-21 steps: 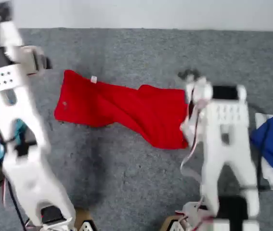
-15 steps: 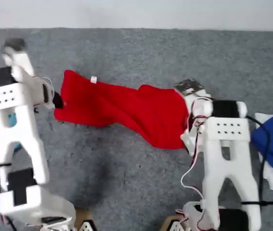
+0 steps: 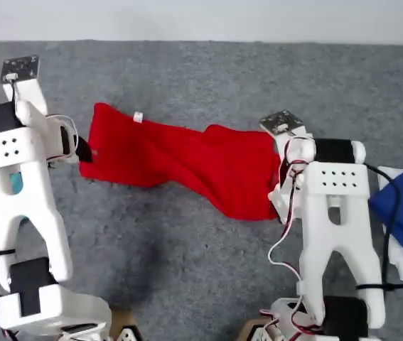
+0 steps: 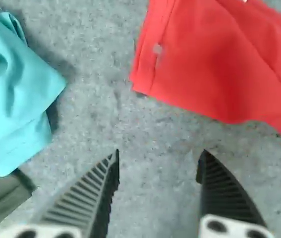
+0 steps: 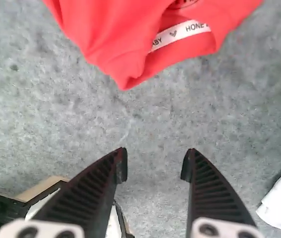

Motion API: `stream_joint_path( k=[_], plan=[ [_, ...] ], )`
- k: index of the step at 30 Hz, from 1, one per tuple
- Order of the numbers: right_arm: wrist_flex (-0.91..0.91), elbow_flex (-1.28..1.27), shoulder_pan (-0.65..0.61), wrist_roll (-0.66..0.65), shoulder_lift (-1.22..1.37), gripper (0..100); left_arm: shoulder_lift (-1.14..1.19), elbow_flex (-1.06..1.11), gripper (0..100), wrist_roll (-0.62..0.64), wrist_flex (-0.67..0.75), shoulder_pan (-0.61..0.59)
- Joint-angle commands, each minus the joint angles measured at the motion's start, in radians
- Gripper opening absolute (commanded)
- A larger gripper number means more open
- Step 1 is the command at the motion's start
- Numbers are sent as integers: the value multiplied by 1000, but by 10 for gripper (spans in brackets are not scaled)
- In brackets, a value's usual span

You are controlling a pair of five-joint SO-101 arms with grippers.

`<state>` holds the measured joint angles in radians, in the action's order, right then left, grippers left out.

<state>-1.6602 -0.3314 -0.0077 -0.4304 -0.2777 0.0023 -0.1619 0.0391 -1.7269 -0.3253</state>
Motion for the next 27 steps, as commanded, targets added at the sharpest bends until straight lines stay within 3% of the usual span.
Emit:
stream_joint_path(
  k=[1, 9, 20, 27],
  plan=[
    [1, 48, 10, 12, 12, 197, -38, 2, 246, -9, -31, 5],
    [93, 49, -51, 14, 130, 197, -26, 213, 246, -6, -25, 127],
    [24, 512, -189, 109, 464, 197, -26, 28, 246, 95, 11, 189],
    [-38, 712, -170, 107, 785, 197, -26, 28, 246, 94, -25, 169]
  ],
)
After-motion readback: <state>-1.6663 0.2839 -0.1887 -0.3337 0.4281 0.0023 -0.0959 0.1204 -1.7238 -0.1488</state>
